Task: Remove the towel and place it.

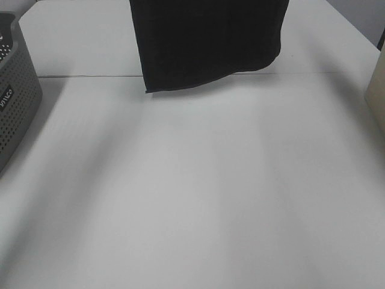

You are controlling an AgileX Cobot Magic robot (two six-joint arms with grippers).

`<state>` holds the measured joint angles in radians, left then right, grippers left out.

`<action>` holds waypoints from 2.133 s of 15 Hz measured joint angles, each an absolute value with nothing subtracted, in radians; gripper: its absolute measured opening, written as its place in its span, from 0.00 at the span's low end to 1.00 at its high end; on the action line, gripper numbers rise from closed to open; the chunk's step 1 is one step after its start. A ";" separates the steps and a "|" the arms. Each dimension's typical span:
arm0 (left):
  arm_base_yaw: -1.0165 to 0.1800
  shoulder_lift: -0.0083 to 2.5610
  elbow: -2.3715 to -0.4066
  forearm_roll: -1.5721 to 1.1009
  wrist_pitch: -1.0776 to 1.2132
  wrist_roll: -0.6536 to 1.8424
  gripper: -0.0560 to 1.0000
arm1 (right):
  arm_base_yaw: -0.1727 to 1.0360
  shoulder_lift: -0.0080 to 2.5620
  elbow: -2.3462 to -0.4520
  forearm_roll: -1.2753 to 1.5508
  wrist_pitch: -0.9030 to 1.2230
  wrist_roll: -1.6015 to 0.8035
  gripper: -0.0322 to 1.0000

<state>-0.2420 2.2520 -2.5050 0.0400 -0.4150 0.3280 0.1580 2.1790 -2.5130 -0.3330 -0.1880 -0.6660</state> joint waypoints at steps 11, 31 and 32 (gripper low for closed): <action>-0.222 2.271 -2.510 0.109 -0.385 0.230 0.05 | 0.150 2.217 -2.516 -0.286 -0.192 -0.641 0.04; -0.218 2.320 -2.510 0.000 0.058 0.229 0.05 | 0.148 2.232 -2.516 0.007 0.414 -0.513 0.04; -0.218 2.309 -2.510 -0.012 0.125 0.229 0.05 | 0.148 2.221 -2.516 0.014 0.468 -0.511 0.04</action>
